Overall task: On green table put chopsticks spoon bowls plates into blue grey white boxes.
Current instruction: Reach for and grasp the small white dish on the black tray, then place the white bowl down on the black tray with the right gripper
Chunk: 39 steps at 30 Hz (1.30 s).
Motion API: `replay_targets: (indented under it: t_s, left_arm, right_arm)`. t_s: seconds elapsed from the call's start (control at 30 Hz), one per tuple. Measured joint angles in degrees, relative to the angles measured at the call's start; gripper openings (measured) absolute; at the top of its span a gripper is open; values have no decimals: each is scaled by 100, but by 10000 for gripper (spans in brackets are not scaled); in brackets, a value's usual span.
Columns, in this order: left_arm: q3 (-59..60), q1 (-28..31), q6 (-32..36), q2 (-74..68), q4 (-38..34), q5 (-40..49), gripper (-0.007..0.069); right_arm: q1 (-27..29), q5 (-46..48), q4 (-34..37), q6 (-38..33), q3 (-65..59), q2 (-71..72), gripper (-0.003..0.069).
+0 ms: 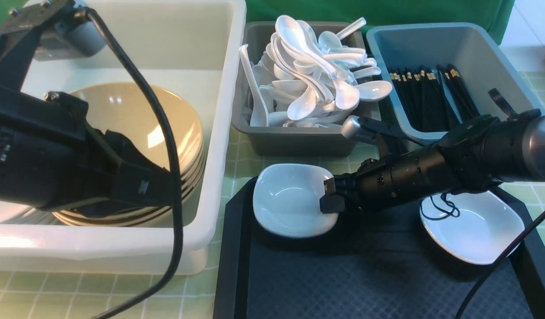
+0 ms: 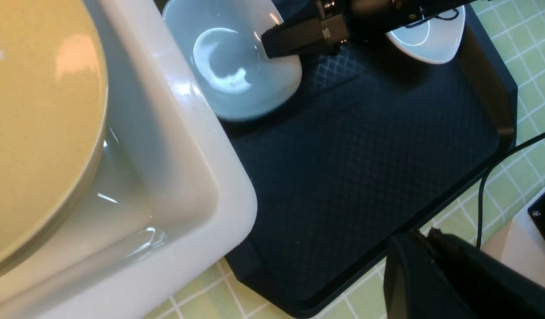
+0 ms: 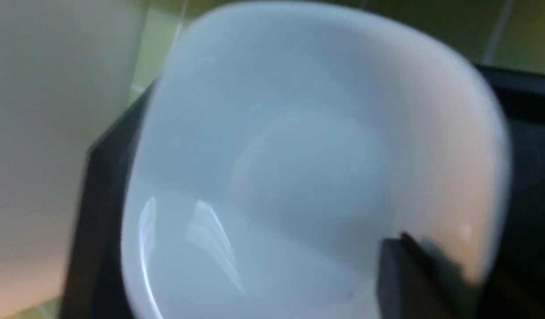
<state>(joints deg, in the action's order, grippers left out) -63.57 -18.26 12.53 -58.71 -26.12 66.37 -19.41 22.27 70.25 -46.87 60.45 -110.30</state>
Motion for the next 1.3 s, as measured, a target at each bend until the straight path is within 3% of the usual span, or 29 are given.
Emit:
replay_targets:
  t_s: [0.1, 0.3, 0.63, 0.73, 0.87, 1.0, 1.1, 1.2, 1.3]
  left_arm:
    - [0, 0, 0, 0, 0, 6, -1]
    - [10, 0, -17, 0, -12, 105, -1]
    - [463, -154, -3, -435, -588, -226, 9]
    - [512, -482, -3, -845, -609, -450, 61]
    - [513, -1077, -113, -1538, -604, -994, 190]
    - [513, -1609, -267, -2323, -765, -1751, 363]
    - [513, -1709, -283, -2868, -1010, -2019, 449]
    - [344, -1733, -119, -3451, -1239, -2127, 491]
    - [21, -1733, 6, -3918, -1303, -2188, 489]
  right_arm:
    - [98, 344, -294, 98, 7, 161, 55]
    - [475, 551, -1897, 1051, -772, 1151, 51]
    - [728, 109, -2216, 1139, -2064, 2340, 50]
    - [728, 95, -2211, 1139, -2075, 2339, 59]
    - [728, 49, -2253, 1060, -2103, 2339, 111]
    - [728, 19, -2278, 933, -2103, 2339, 245]
    - [728, 19, -2371, 925, -2103, 2434, 346]
    - [728, 91, -2534, 908, -2108, 2761, 423]
    - [728, 250, -2664, 908, -2108, 3196, 447]
